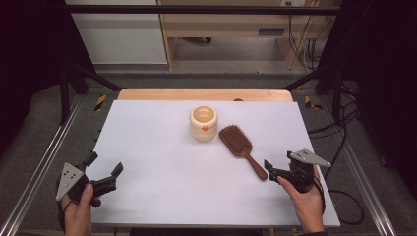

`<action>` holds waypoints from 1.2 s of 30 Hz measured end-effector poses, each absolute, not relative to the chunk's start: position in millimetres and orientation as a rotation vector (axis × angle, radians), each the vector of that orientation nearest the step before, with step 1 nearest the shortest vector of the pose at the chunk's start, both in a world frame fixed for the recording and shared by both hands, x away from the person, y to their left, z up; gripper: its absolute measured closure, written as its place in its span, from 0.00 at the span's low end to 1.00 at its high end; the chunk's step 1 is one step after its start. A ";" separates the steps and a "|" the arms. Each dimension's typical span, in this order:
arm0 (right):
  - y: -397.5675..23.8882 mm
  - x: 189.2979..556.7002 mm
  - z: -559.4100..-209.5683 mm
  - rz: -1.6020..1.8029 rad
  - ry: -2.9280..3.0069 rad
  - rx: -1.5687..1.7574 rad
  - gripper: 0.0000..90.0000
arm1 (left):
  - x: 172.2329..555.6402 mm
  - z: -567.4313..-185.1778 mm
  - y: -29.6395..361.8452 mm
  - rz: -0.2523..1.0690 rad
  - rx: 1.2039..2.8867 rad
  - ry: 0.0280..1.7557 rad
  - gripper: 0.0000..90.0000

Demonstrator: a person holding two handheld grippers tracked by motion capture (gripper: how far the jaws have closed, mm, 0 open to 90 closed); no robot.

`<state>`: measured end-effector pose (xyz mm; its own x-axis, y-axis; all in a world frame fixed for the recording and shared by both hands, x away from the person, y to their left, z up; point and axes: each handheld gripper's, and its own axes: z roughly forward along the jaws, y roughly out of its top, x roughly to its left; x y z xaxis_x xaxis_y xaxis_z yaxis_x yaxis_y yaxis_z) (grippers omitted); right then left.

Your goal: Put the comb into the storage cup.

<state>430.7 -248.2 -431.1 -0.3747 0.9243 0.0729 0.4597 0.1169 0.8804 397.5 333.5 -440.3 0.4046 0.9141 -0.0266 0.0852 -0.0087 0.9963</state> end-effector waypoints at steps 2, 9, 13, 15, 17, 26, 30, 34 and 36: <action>-247.2 430.6 -431.2 1.194 1.907 1.333 0.10 | 397.4 -440.5 332.7 0.847 1.437 0.956 0.02; -231.7 431.6 -430.9 1.135 2.008 1.303 0.11 | 397.3 -441.8 330.1 0.845 1.455 0.951 0.02; -220.1 434.6 -430.8 1.101 2.068 1.302 0.11 | 397.6 -441.8 328.5 0.842 1.460 0.945 0.02; -215.0 436.6 -430.6 1.096 2.086 1.304 0.11 | 397.7 -442.1 327.8 0.840 1.464 0.943 0.02; -210.8 438.3 -429.8 1.082 2.110 1.303 0.12 | 397.9 -442.3 327.0 0.837 1.471 0.939 0.02; -201.3 454.1 -429.2 0.928 2.237 1.322 0.09 | 398.1 -442.6 325.4 0.835 1.473 0.937 0.02; -198.8 461.7 -427.6 0.908 2.268 1.328 0.08 | 398.1 -442.5 326.0 0.834 1.469 0.938 0.02; -196.7 468.8 -427.1 0.897 2.293 1.330 0.09 | 398.0 -442.6 325.2 0.835 1.473 0.937 0.02; -195.2 472.7 -427.2 0.887 2.310 1.328 0.09 | 397.7 -442.4 325.2 0.836 1.473 0.936 0.02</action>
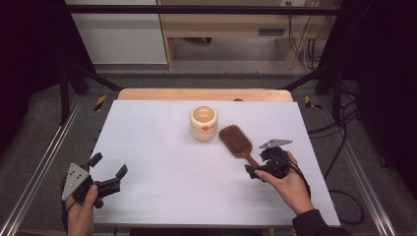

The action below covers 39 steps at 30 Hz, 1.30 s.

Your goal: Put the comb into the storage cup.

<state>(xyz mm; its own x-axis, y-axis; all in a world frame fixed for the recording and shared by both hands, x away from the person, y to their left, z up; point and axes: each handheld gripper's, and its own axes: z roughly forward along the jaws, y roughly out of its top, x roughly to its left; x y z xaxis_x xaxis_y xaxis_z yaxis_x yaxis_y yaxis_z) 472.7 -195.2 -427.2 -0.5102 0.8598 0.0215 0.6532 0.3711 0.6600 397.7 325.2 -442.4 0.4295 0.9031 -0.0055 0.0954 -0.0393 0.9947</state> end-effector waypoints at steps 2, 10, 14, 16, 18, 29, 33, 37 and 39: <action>-194.8 475.2 -427.8 0.877 2.333 1.314 0.09 | 397.7 -442.5 325.7 0.837 1.473 0.938 0.02; -191.1 484.9 -433.3 0.841 2.388 1.336 0.08 | 397.8 -442.5 325.7 0.837 1.474 0.937 0.02; -191.7 490.6 -437.7 0.816 2.402 1.357 0.07 | 398.0 -442.5 325.4 0.838 1.476 0.935 0.02; -192.0 493.0 -439.2 0.809 2.406 1.364 0.08 | 398.1 -442.5 325.3 0.838 1.477 0.934 0.02; -192.5 495.6 -440.5 0.806 2.410 1.373 0.08 | 398.0 -442.5 325.1 0.838 1.479 0.932 0.02; -193.4 515.9 -447.8 0.766 2.418 1.417 0.09 | 398.1 -442.5 324.2 0.843 1.488 0.926 0.02; -190.2 521.9 -448.2 0.745 2.432 1.410 0.10 | 398.3 -442.4 324.1 0.844 1.490 0.925 0.02; -185.2 526.7 -448.0 0.724 2.439 1.398 0.11 | 398.4 -442.4 324.1 0.844 1.491 0.924 0.02; -183.2 528.3 -448.1 0.720 2.442 1.395 0.12 | 398.4 -442.3 324.1 0.844 1.492 0.923 0.02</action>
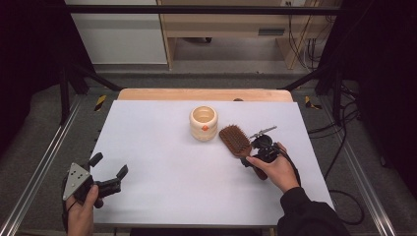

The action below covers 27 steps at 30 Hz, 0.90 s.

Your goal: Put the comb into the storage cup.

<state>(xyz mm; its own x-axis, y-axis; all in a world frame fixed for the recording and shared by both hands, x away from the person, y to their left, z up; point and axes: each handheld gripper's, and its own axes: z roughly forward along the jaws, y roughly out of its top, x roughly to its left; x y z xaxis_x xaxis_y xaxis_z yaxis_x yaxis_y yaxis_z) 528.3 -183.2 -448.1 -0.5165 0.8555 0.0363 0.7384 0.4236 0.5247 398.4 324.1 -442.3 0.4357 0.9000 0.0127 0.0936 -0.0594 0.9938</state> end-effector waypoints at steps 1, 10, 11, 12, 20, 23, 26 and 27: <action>-182.6 529.1 -448.4 0.714 2.445 1.391 0.13 | 398.5 -442.4 323.9 0.843 1.489 0.923 0.02; -178.3 534.7 -450.2 0.673 2.462 1.374 0.43 | 398.6 -442.2 323.9 0.841 1.490 0.922 0.02; -178.3 534.7 -450.7 0.666 2.464 1.374 0.45 | 398.6 -442.2 323.9 0.841 1.490 0.921 0.02; -178.6 534.8 -451.0 0.660 2.466 1.367 0.48 | 398.7 -442.3 323.8 0.840 1.490 0.922 0.02; -178.4 533.7 -451.2 0.642 2.481 1.361 0.66 | 398.7 -442.4 323.4 0.838 1.495 0.922 0.02; -176.7 533.0 -452.2 0.639 2.499 1.353 0.67 | 398.8 -442.5 323.5 0.838 1.494 0.924 0.02; -175.3 532.7 -453.2 0.619 2.508 1.339 0.69 | 398.8 -442.5 323.5 0.838 1.494 0.923 0.02; -175.0 532.7 -453.6 0.618 2.508 1.336 0.69 | 398.7 -442.5 323.5 0.838 1.495 0.923 0.02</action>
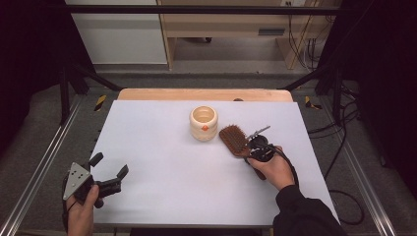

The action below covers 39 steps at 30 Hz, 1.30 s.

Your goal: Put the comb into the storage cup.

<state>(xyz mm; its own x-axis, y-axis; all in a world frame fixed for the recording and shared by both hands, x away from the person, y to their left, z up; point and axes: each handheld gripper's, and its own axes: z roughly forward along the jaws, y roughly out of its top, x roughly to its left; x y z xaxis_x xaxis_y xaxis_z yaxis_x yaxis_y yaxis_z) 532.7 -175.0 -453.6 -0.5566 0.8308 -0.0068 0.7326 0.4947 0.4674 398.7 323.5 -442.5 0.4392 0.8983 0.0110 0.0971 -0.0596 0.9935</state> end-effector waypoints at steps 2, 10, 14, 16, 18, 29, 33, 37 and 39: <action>-174.1 532.7 -454.3 0.612 2.513 1.333 0.70 | 398.6 -442.4 323.5 0.838 1.495 0.922 0.02; -174.4 533.4 -455.7 0.600 2.519 1.324 0.72 | 398.8 -442.5 323.4 0.838 1.495 0.923 0.02; -173.9 533.4 -455.5 0.597 2.518 1.340 0.73 | 398.7 -442.5 323.3 0.839 1.496 0.922 0.02; -173.2 533.4 -455.5 0.590 2.515 1.345 0.74 | 398.8 -442.6 323.2 0.839 1.498 0.922 0.02; -173.2 534.1 -455.6 0.584 2.516 1.344 0.74 | 398.8 -442.6 323.1 0.839 1.498 0.923 0.02; -171.0 538.8 -453.9 0.538 2.539 1.372 0.81 | 398.1 -442.2 322.8 0.841 1.500 0.921 0.02; -170.6 538.9 -453.8 0.534 2.539 1.358 0.81 | 397.9 -442.6 323.4 0.841 1.500 0.920 0.02; -171.1 537.1 -453.3 0.544 2.530 1.363 0.81 | 398.0 -442.8 325.7 0.840 1.493 0.926 0.02; -173.5 536.1 -453.3 0.559 2.529 1.365 0.81 | 398.6 -442.5 326.3 0.839 1.488 0.928 0.02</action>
